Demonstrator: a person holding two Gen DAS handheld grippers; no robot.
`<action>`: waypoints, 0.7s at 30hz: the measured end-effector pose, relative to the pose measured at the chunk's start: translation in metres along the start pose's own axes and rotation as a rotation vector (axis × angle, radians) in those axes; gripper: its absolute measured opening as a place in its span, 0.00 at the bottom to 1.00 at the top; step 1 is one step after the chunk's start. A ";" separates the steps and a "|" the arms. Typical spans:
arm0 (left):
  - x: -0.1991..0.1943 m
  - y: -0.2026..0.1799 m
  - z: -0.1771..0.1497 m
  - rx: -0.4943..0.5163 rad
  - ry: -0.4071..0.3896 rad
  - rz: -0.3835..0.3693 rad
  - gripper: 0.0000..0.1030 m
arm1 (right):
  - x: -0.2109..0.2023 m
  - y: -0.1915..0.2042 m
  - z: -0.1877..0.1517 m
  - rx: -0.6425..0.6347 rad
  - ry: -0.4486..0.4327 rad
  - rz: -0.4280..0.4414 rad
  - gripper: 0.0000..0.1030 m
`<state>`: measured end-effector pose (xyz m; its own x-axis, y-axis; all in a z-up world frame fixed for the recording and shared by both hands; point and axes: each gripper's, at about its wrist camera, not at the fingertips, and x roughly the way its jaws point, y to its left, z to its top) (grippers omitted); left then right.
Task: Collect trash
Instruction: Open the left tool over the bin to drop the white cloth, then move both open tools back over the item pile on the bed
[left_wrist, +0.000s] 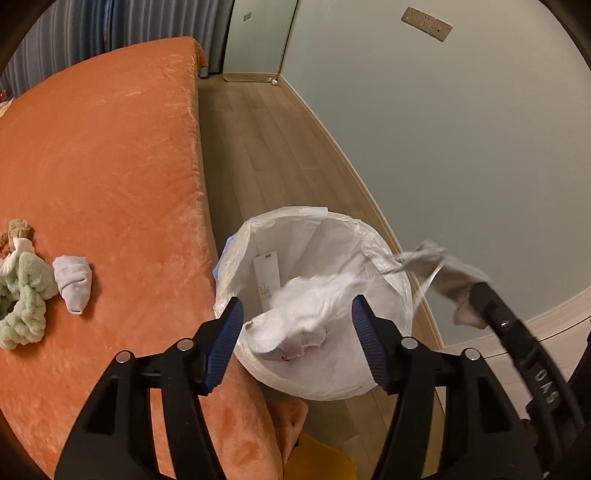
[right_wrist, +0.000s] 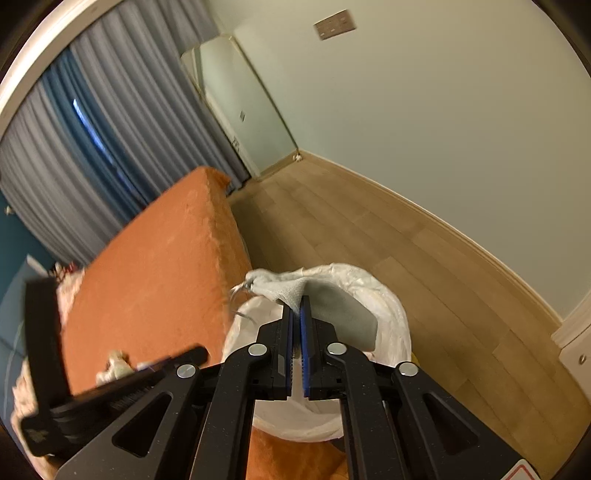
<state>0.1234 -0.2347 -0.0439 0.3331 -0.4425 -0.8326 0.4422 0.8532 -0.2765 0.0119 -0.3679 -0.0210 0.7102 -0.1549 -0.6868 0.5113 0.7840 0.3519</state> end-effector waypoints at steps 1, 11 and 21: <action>-0.002 0.001 0.000 0.001 -0.003 0.006 0.59 | 0.003 0.003 -0.001 -0.010 0.008 0.003 0.12; -0.023 0.016 -0.001 -0.012 -0.046 0.027 0.60 | 0.001 0.019 -0.011 -0.024 0.002 0.008 0.40; -0.044 0.041 -0.007 -0.037 -0.080 0.051 0.60 | -0.006 0.051 -0.020 -0.085 0.015 0.017 0.47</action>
<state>0.1204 -0.1785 -0.0220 0.4200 -0.4177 -0.8057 0.3929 0.8840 -0.2535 0.0235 -0.3153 -0.0114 0.7109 -0.1325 -0.6907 0.4555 0.8351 0.3086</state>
